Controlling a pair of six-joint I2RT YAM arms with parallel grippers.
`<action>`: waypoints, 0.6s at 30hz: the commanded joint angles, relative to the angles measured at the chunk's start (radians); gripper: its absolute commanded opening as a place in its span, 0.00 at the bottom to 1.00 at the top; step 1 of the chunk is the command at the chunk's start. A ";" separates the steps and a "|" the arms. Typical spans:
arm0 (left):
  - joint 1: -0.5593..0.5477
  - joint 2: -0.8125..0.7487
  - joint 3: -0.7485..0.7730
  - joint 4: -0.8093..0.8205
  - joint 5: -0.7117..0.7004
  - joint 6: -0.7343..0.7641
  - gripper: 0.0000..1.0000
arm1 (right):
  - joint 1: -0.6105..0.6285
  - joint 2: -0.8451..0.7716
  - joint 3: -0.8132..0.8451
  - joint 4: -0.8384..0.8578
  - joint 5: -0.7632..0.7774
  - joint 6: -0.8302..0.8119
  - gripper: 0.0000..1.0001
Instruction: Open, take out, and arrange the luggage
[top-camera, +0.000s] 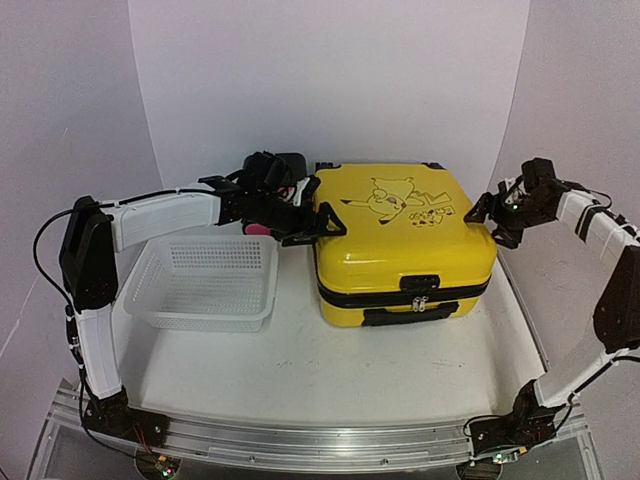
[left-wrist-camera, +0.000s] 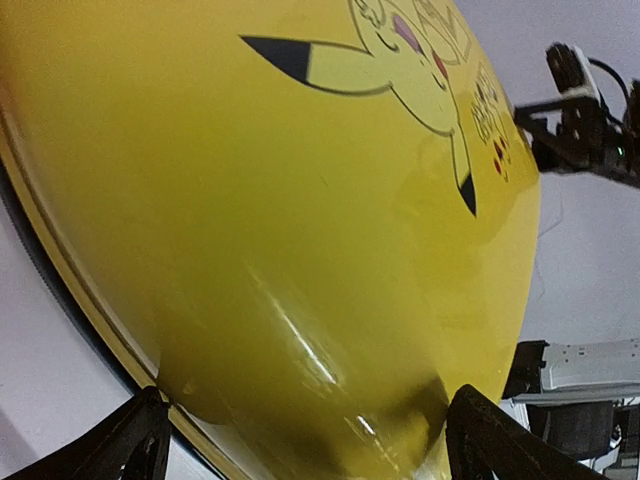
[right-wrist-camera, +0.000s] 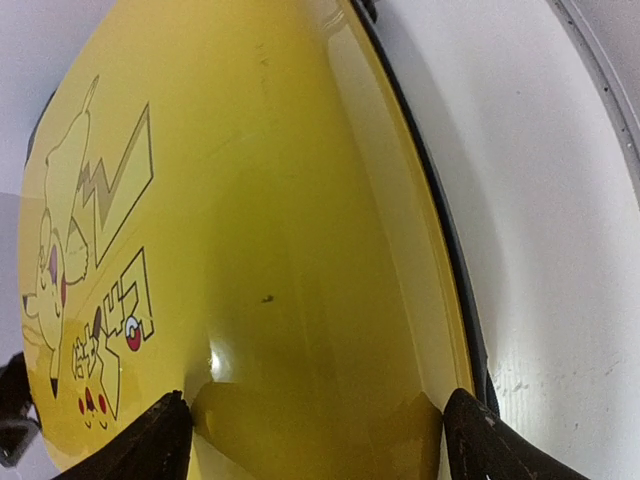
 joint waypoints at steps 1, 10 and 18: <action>0.048 -0.003 0.024 -0.001 -0.003 0.018 0.96 | 0.166 -0.102 -0.069 -0.027 -0.119 0.058 0.86; 0.085 -0.005 0.055 -0.091 -0.067 0.102 0.96 | 0.275 -0.319 -0.250 -0.087 0.084 -0.005 0.87; 0.084 -0.016 0.027 -0.087 -0.035 0.083 0.95 | 0.354 -0.632 -0.470 -0.125 0.108 -0.010 0.84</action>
